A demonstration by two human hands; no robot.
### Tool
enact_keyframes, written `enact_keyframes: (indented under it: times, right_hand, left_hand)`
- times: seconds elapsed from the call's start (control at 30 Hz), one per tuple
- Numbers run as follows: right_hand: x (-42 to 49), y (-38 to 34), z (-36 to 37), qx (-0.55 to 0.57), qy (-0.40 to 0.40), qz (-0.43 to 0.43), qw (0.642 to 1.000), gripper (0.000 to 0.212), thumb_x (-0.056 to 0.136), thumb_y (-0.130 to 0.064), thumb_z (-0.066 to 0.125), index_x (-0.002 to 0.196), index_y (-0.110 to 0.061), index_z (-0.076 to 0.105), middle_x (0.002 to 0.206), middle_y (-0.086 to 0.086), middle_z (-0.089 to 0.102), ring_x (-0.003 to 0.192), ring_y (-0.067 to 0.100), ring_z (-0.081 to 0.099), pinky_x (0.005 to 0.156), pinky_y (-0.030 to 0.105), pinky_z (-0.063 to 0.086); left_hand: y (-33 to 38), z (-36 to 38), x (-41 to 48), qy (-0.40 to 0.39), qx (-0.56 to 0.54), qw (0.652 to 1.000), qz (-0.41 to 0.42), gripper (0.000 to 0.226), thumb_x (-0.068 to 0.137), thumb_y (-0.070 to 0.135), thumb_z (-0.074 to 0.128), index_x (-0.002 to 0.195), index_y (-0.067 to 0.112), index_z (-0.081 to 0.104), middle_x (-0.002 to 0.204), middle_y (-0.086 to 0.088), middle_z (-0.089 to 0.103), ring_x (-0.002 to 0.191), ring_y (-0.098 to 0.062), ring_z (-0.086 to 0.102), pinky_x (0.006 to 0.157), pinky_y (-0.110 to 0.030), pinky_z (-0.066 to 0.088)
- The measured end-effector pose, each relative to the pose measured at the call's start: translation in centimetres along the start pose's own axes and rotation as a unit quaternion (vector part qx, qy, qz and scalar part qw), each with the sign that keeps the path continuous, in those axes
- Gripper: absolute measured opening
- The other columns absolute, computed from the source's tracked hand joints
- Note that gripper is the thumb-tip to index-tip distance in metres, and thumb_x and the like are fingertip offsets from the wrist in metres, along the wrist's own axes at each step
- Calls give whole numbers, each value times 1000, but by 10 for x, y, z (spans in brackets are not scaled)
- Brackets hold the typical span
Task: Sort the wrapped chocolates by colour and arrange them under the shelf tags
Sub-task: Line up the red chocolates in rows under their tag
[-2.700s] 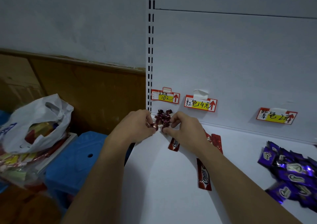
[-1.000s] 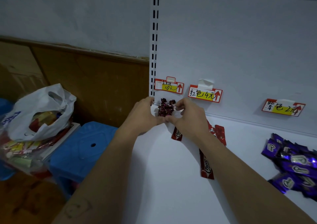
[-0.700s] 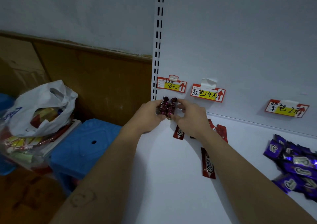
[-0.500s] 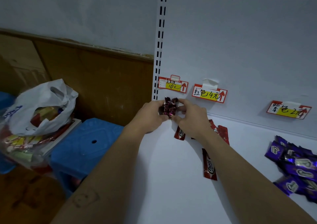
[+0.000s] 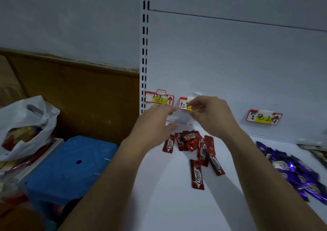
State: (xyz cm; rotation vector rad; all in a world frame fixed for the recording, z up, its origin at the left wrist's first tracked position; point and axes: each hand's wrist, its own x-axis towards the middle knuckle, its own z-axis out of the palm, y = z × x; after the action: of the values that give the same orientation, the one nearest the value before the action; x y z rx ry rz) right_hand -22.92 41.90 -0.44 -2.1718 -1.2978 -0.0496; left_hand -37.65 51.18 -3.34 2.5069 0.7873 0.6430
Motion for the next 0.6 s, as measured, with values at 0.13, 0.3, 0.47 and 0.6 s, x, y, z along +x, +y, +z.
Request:
enact_keyframes:
  times: [0.13,0.3,0.47,0.6]
  right_hand:
    - [-28,24,-2,-103,-95,34,990,32,90,-35,61,122,-29,62,118,-7,65,104,13,59,92,34,48]
    - [-53,42,21,-163,-137,4,977,53,98,-46,42,147,-35,30,153,1,33,137,24,33,111,42,29]
    - [-64,50,24,-169,-176,-19,969,45,98,-42,41,142,-32,40,142,-2,47,128,22,39,104,39,33]
    - [-59,50,4,-132,-191,-15,973,26,90,-42,58,113,-29,63,108,-5,60,104,16,53,83,31,44]
  left_hand:
    - [15,17,-4,-57,151,987,-5,39,95,45,51,132,33,50,127,4,58,110,-18,57,87,-36,48]
    - [23,44,-10,-125,214,969,9,53,102,37,35,151,33,16,148,-8,35,133,-29,35,98,-43,41]
    - [21,60,-13,-157,166,970,83,48,102,35,35,148,33,25,136,-3,43,121,-24,34,100,-40,37]
    - [17,49,-10,-170,37,980,92,32,97,37,50,128,35,54,110,11,52,106,-9,43,93,-32,43]
